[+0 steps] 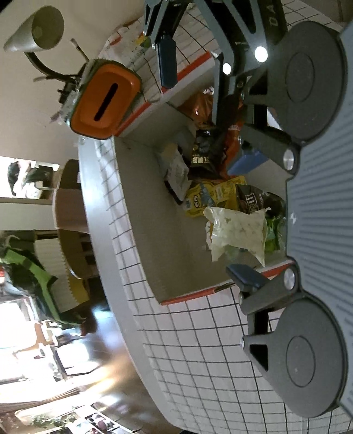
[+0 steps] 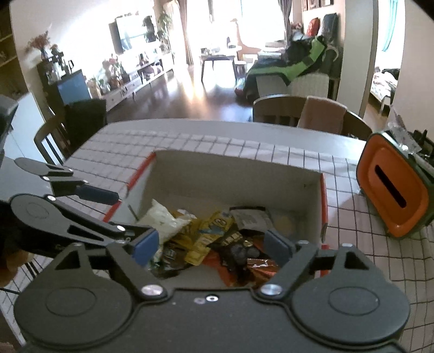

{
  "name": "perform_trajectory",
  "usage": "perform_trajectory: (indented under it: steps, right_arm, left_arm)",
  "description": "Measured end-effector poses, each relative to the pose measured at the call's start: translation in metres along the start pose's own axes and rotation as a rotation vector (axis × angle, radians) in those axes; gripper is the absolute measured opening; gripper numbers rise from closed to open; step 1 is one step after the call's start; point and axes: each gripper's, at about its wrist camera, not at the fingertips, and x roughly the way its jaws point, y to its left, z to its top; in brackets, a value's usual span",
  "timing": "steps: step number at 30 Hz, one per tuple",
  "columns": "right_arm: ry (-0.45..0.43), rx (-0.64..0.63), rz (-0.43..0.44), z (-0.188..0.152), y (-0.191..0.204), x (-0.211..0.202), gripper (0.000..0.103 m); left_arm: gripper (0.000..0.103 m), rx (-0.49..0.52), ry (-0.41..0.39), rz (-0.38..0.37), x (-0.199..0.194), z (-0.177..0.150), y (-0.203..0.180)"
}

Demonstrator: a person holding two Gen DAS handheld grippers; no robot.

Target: Organize snacks

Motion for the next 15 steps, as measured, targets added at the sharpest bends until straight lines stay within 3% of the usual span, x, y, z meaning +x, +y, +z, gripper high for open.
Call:
perform_trajectory:
  steps: [8,15]
  right_arm:
    - [-0.09,0.043,-0.001,-0.004,0.009,-0.033,0.1]
    - [-0.178,0.034,0.006,-0.013,0.018,-0.06,0.103]
  left_arm:
    - [0.08,-0.009,-0.076,-0.001,-0.032,-0.009,-0.001]
    - [0.081,-0.029,-0.126,0.0,-0.058,-0.023,0.002]
